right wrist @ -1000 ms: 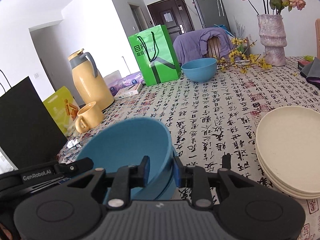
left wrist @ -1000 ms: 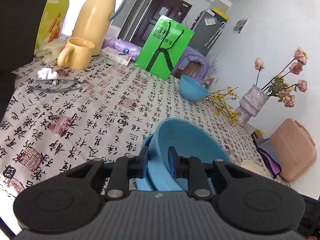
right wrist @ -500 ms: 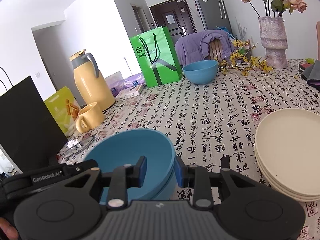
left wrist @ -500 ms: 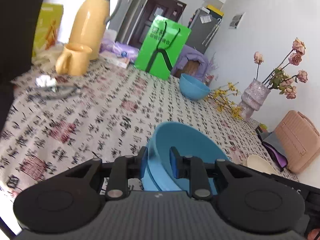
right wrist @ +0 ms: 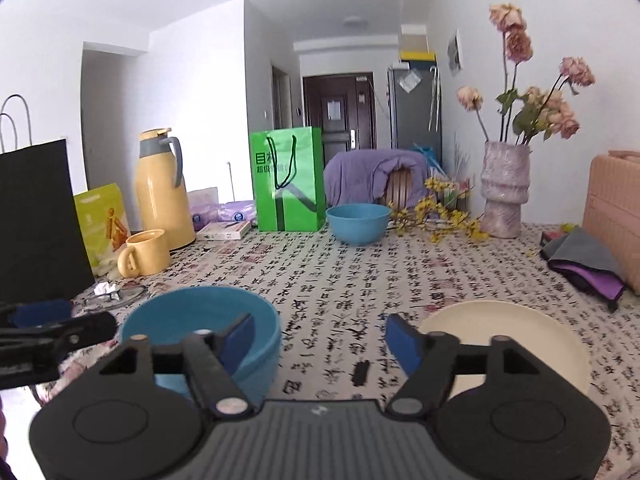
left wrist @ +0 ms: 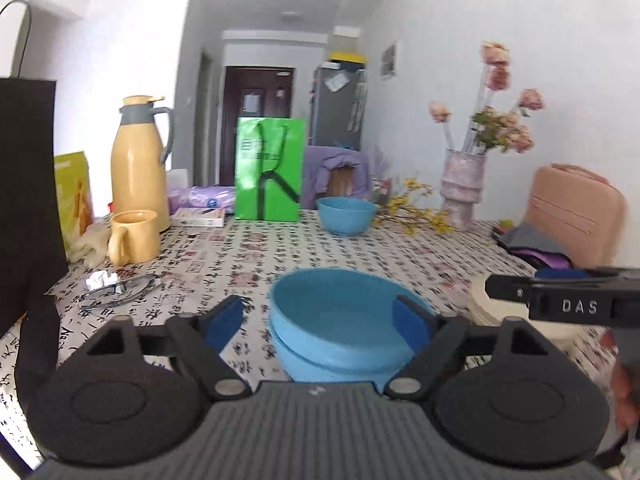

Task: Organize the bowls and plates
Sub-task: 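Lower the bowl into the placed bowl and open both grippers, then move both grippers to the last blue bowl near the green bag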

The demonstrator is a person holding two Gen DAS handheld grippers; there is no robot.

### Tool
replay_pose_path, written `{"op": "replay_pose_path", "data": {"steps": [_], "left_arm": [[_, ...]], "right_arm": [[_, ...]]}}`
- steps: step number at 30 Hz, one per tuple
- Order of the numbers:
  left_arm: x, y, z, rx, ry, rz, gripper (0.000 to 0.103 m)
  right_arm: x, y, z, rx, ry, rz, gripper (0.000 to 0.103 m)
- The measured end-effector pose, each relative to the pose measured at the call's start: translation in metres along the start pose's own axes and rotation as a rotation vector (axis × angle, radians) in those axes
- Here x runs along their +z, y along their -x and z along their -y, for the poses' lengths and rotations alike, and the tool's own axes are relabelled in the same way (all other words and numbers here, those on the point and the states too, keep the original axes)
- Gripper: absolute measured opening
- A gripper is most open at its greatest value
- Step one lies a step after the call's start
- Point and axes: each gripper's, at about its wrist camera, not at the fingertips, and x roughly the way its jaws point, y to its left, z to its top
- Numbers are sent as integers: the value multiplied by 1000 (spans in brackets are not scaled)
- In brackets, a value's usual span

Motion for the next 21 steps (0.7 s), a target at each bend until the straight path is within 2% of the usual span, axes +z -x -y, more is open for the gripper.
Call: {"op": "replay_pose_path", "data": {"steps": [2,4,7,13,21], "left_arm": [[-7,10,6,-18,-19,-12,94],[-14,20,10,-22,-31,-15,97],[-21,29,14,-30,-37,-15,99],[-25,37,17,-29,-29,-2,102],[-24,32,15,-25,-16,-11,102]], "right_arm": [[-10,14,5,-39,31,38,84],[-22,26,8,-84,77,63,86],[-38,43,17,-100,71,63,93],[-64,64,27,-124,48,52,94],[-65,67,35,-134,28,62,94]]}}
